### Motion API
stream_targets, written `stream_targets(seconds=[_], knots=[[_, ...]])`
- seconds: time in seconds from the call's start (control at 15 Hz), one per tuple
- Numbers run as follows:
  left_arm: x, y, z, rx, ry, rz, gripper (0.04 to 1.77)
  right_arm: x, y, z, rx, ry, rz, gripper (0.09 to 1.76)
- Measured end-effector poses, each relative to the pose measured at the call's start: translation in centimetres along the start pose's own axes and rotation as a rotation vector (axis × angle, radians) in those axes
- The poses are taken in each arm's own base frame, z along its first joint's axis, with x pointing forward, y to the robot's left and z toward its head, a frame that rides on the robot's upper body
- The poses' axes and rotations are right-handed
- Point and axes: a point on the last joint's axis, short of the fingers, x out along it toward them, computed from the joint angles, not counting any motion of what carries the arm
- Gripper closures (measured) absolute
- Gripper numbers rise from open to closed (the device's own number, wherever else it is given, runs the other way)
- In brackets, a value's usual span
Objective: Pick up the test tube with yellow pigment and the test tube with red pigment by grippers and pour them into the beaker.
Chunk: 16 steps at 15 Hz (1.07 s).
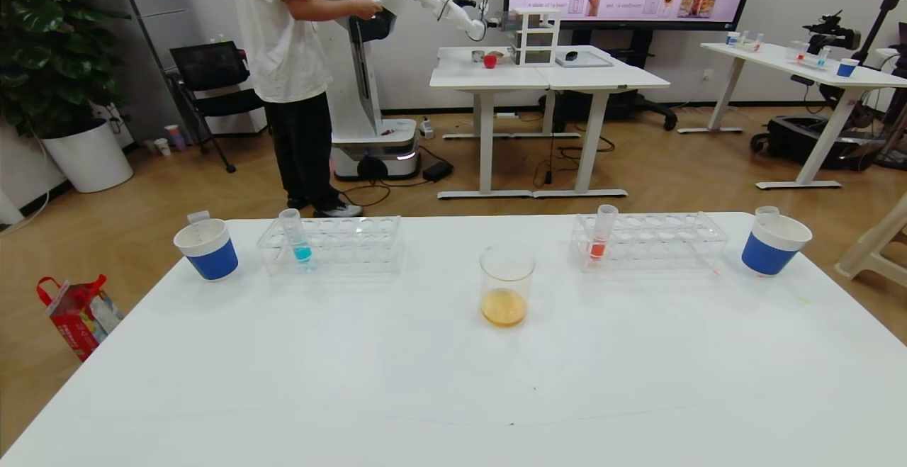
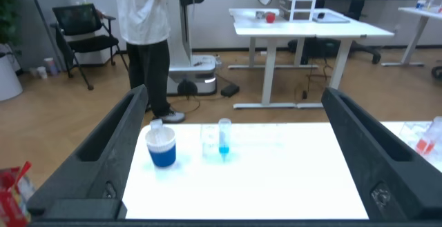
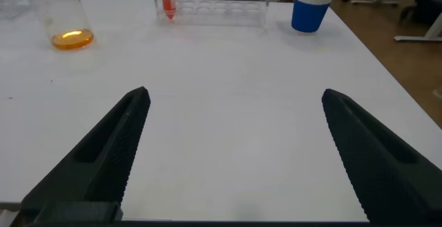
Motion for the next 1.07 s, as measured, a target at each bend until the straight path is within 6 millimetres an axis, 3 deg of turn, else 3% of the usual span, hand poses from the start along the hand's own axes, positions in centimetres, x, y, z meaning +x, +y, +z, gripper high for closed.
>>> stream_targets(seconds=[0.27,0.6,0.8,1.07], knots=[[-6.4,0.5,-1.7,0.004,0.031,0.005,0.06,0.0,0.0,0.0,0.0,0.0,0.0,0.11],[-12.1,0.4,-5.0,0.026,-0.098,-0.001,0.06,0.0,0.0,0.0,0.0,0.0,0.0,0.11],[-12.7,0.4,-8.1,0.042,-0.147,0.005,0.06,0.0,0.0,0.0,0.0,0.0,0.0,0.11],[-10.8,0.3,-15.2,0.045,-0.007,0.008,0.06,0.0,0.0,0.0,0.0,0.0,0.0,0.11]])
